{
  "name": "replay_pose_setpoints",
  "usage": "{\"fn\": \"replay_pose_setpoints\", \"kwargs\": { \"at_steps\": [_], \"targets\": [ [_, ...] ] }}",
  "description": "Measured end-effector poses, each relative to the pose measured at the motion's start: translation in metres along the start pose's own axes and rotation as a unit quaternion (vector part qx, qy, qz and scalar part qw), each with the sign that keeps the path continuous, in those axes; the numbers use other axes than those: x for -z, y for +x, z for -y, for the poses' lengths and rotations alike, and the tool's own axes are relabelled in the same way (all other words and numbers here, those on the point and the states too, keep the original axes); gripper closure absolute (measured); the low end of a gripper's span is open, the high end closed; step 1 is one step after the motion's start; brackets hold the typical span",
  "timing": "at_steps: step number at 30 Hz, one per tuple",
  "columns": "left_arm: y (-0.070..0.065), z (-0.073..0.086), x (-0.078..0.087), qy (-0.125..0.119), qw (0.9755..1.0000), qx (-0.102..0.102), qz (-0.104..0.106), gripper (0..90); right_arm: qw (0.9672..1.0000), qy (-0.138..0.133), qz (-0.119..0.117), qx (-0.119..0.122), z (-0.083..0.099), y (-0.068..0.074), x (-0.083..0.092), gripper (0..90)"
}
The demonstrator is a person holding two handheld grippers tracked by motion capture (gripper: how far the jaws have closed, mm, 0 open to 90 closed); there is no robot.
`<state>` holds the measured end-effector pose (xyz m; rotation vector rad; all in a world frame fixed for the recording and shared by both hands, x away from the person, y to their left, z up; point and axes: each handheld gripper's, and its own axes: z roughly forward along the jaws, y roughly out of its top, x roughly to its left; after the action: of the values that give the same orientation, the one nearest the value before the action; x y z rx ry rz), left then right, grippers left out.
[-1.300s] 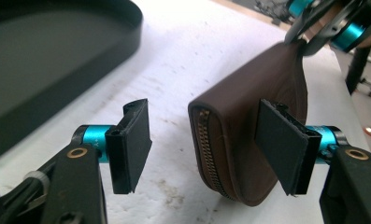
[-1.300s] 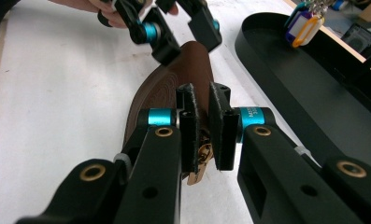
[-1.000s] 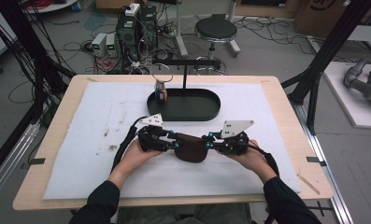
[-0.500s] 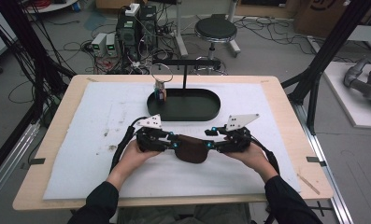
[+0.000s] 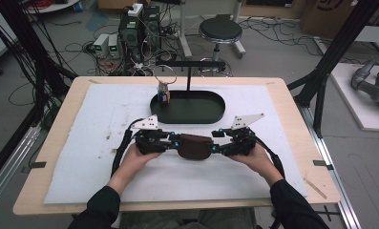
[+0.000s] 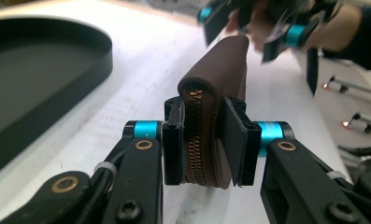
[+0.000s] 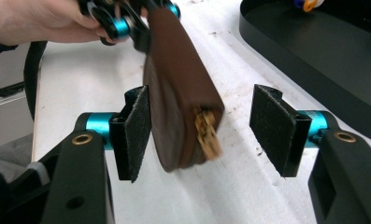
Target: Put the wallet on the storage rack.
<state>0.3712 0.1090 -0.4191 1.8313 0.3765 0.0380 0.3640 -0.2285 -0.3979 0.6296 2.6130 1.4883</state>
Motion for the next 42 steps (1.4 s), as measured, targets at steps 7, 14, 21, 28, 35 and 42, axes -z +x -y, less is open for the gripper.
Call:
{"fn": "replay_pose_setpoints", "kwargs": {
  "at_steps": [7,14,21,28,35,42],
  "targets": [
    [-0.007,-0.012,0.01,-0.041,0.9991,-0.008,0.003,70.3,0.9998,-0.012,-0.018,0.003,-0.001,0.001,-0.002,44.8],
    [-0.01,-0.016,0.015,-0.066,0.9977,-0.012,0.011,68.7,0.9971,-0.052,-0.047,0.031,-0.005,0.005,0.007,70.1],
    [-0.01,-0.015,0.013,-0.063,0.9978,-0.005,0.018,55.3,0.9952,-0.066,-0.059,0.04,-0.006,0.006,0.011,73.6],
    [-0.014,-0.014,0.005,-0.039,0.9981,-0.027,0.039,57.7,0.9936,-0.069,-0.078,0.043,-0.006,0.007,0.014,73.6],
    [-0.016,-0.016,0.009,-0.052,0.9964,-0.039,0.054,64.9,0.9925,-0.076,-0.084,0.047,-0.007,0.007,0.017,71.3],
    [-0.019,-0.017,0.01,-0.052,0.9965,-0.045,0.048,66.8,0.992,-0.1,-0.069,0.034,-0.01,0.007,0.021,57.9]
  ]
}}
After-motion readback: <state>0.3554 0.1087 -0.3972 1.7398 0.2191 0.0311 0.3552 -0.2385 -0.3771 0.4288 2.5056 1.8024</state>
